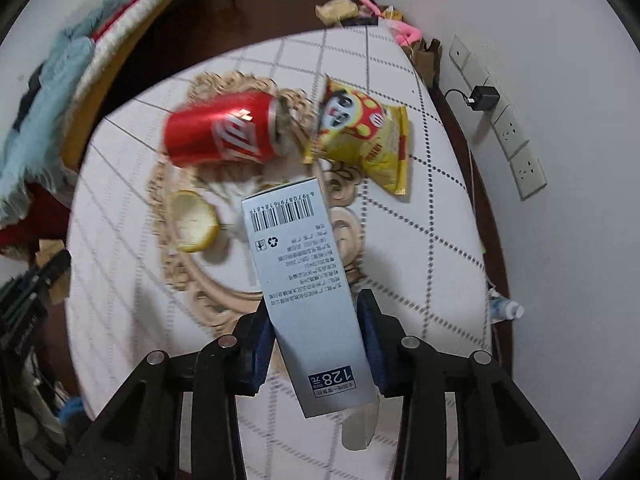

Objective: Collect trash
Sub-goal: 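Carry the paper and white box over the trash bin and open both tools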

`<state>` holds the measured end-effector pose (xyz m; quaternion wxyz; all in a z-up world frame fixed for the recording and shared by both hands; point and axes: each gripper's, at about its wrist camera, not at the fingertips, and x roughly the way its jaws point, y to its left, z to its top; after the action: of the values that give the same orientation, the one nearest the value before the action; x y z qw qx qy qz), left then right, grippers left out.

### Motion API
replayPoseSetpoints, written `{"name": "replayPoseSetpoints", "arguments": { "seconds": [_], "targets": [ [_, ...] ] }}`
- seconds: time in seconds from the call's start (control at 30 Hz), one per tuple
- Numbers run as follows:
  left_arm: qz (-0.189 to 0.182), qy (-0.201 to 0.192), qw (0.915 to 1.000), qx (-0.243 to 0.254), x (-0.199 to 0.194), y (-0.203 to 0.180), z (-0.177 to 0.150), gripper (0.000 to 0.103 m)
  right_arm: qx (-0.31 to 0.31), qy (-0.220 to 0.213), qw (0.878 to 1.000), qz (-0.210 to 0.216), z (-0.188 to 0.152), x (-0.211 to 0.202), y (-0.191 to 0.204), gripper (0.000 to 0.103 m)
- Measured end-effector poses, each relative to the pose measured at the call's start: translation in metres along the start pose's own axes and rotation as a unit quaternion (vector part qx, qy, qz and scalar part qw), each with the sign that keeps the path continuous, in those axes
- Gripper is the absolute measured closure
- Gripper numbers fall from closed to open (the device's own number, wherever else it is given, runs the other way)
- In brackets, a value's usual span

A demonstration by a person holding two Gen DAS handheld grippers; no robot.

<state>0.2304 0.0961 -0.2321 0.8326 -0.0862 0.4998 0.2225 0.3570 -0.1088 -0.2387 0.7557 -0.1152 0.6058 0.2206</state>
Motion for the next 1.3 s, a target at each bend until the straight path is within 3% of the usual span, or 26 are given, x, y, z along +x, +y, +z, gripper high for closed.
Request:
{"name": "replayPoseSetpoints", "arguments": {
  "seconds": [0.4, 0.6, 0.77, 0.9, 1.07, 1.3],
  "targets": [
    [0.005, -0.062, 0.9967, -0.052, -0.080, 0.045, -0.029, 0.089, 0.042, -0.072, 0.993, 0.085, -0.048, -0.061, 0.067, 0.063],
    [0.011, -0.080, 0.9924, -0.093, -0.108, 0.100, -0.053, 0.089, 0.011, -0.083, 0.988, 0.133, -0.066, -0.078, 0.138, 0.063],
    [0.037, -0.084, 0.9877, -0.127, -0.123, 0.166, -0.075, 0.089, -0.040, -0.064, 0.980, 0.182, -0.076, -0.076, 0.226, 0.063],
    [0.066, -0.073, 0.9818, -0.162, -0.120, 0.227, -0.099, 0.089, -0.079, -0.035, 0.975, 0.206, -0.083, -0.056, 0.299, 0.063],
    [0.090, -0.026, 0.9712, -0.219, -0.082, 0.301, -0.131, 0.089, -0.118, 0.018, 0.969, 0.217, -0.093, -0.007, 0.395, 0.064],
    [0.075, 0.040, 0.9583, -0.273, -0.005, 0.363, -0.161, 0.089, -0.135, 0.096, 0.968, 0.190, -0.094, 0.087, 0.485, 0.064]
  ]
}}
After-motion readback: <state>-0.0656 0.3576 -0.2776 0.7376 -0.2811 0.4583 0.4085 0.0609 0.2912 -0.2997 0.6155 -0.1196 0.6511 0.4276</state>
